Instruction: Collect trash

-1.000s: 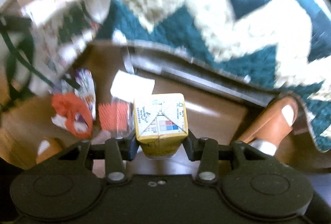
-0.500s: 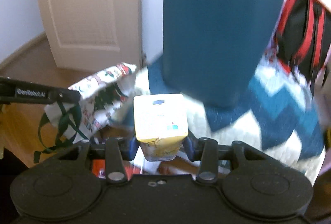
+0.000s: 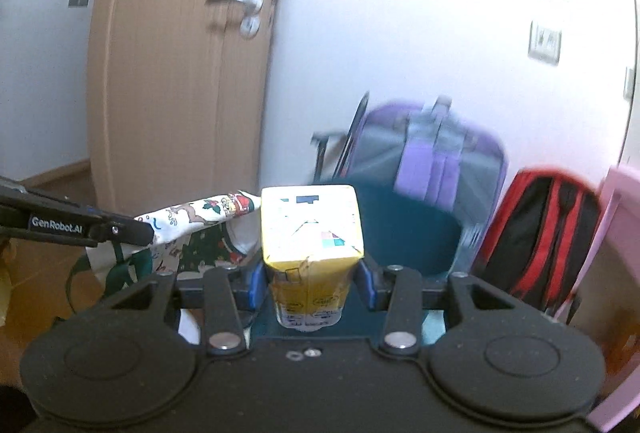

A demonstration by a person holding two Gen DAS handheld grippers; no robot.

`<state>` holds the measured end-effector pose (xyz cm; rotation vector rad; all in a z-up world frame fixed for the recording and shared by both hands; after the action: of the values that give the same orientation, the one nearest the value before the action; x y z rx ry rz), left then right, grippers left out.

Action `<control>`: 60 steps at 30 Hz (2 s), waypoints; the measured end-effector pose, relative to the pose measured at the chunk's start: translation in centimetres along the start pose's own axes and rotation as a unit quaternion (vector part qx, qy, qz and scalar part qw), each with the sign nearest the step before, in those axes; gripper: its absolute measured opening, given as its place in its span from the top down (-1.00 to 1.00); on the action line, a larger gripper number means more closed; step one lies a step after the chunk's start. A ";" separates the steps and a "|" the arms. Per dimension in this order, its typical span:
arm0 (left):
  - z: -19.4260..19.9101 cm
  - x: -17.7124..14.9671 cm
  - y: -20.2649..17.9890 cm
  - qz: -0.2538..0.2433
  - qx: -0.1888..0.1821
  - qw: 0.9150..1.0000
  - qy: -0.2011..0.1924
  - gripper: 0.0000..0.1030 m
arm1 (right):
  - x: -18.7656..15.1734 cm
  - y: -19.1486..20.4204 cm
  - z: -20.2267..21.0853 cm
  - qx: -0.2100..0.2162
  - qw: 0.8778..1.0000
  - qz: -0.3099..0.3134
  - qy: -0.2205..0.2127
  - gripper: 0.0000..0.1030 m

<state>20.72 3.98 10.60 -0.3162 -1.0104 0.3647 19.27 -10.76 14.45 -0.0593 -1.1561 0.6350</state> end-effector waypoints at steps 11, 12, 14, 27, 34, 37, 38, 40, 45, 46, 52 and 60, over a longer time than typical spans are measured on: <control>0.6 10.0 -10.8 -0.064 -0.054 0.994 -0.064 0.77 | 4.7 -7.5 -3.5 -0.071 0.997 0.010 -0.022 0.18; 0.0 10.2 -11.4 -0.067 -0.056 0.994 -0.063 0.77 | 4.2 -7.8 -4.5 -0.068 0.998 0.010 -0.012 0.18; -2.1 9.9 -12.3 -0.082 -0.048 0.994 -0.055 0.77 | 2.8 -8.3 -6.8 -0.061 0.998 0.009 0.014 0.18; -9.6 3.6 -6.2 -0.044 0.001 0.998 0.037 0.77 | -3.2 -8.6 -16.4 0.000 0.992 -0.022 0.127 0.10; -9.4 2.0 -4.2 -0.038 0.014 0.998 0.057 0.77 | -3.4 -8.3 -15.7 -0.010 0.991 -0.032 0.131 0.03; -8.4 1.6 -4.1 -0.039 0.010 0.998 0.057 0.76 | -2.6 -8.3 -13.4 -0.008 0.993 -0.031 0.110 -0.01; -7.9 1.4 -4.1 -0.039 0.009 0.998 0.056 0.76 | -2.3 -8.1 -12.3 -0.007 0.995 -0.031 0.099 -0.02; -7.2 1.0 -4.0 -0.041 0.009 0.997 0.058 0.76 | -1.9 -7.8 -10.6 0.001 0.996 -0.033 0.084 -0.03; -5.0 0.1 -4.0 -0.043 0.012 0.997 0.058 0.76 | -1.9 -6.7 -6.8 0.013 0.997 -0.051 0.064 -0.04; -4.5 0.0 -4.1 -0.043 0.011 0.997 0.057 0.76 | -1.9 -6.4 -5.9 0.016 0.997 -0.053 0.058 -0.04; -1.4 -0.8 -4.1 -0.054 0.014 0.997 0.045 0.76 | -1.8 -4.6 -2.3 0.033 0.997 -0.057 0.036 -0.05; 1.1 -2.8 -2.8 -0.060 0.018 0.997 0.048 0.58 | -3.1 -1.8 0.3 0.077 0.993 -0.081 0.031 -0.05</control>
<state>18.81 0.37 10.14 -0.2377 -0.9234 0.2571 19.00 -13.88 12.63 0.1452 -1.0373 0.5723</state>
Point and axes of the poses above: each gripper's, at about its wrist camera, not at the fingertips, and z roughly against the way its jaws point, y to its left, x to its top, the point moved 2 cm from there along -z, roughly the way its jaws point, and after that the axes turned 15 degrees about z, right-handed, at the moved point
